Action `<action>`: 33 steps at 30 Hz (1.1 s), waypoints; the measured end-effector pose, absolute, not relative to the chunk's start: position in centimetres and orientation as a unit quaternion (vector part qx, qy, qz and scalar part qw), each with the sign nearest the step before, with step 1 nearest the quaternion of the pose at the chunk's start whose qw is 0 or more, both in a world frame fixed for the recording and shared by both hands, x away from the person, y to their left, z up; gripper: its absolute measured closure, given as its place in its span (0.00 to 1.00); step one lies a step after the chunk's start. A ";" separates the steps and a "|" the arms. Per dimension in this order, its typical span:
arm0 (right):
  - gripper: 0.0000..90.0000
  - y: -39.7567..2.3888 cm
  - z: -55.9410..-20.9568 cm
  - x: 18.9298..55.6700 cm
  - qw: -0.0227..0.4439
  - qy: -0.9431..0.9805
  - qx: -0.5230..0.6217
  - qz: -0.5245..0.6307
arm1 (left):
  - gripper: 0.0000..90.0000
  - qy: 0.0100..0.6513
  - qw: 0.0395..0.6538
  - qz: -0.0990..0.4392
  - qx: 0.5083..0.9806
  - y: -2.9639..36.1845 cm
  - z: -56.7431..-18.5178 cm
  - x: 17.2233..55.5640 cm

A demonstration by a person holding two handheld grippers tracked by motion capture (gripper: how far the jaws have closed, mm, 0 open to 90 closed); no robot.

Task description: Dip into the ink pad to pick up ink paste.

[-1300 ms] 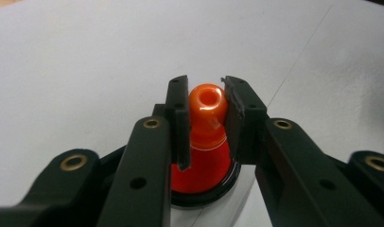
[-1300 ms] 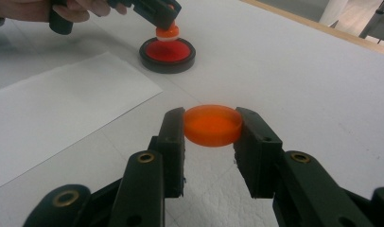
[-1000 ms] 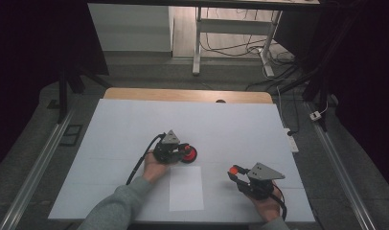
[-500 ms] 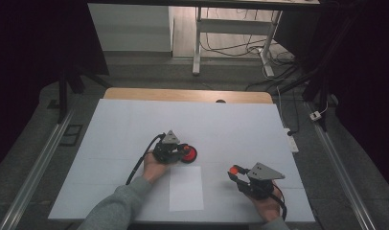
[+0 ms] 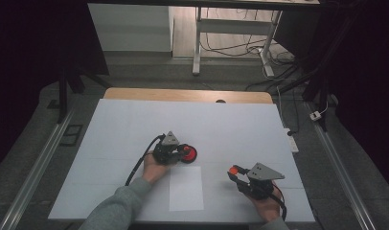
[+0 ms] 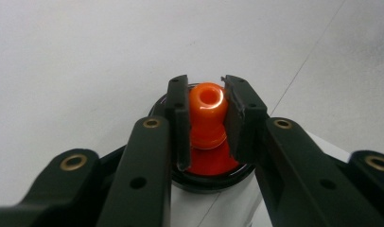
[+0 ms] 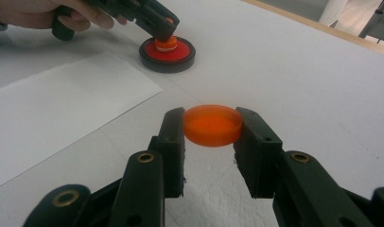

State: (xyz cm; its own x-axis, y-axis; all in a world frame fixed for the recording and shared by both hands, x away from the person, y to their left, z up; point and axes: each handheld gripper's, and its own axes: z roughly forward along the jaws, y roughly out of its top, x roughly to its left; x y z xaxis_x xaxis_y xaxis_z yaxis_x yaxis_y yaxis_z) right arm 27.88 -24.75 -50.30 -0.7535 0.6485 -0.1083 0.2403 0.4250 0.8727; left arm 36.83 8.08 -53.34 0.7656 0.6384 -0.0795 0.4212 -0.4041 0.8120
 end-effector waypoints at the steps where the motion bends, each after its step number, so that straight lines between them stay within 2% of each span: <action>1: 0.71 -24.8 -50.3 27.9 0.221 0.815 0.273 0.462 | 0.81 0.319 0.441 0.125 0.829 8.0 -53.3 36.8; 11: 0.71 -24.5 -50.3 27.8 0.221 0.817 0.271 0.458 | 0.81 0.315 0.428 0.140 0.836 7.6 -53.1 36.6; 33: 0.71 -24.9 -50.2 27.9 0.226 0.812 0.275 0.463 | 0.81 0.303 0.439 0.177 0.827 7.6 -53.8 35.6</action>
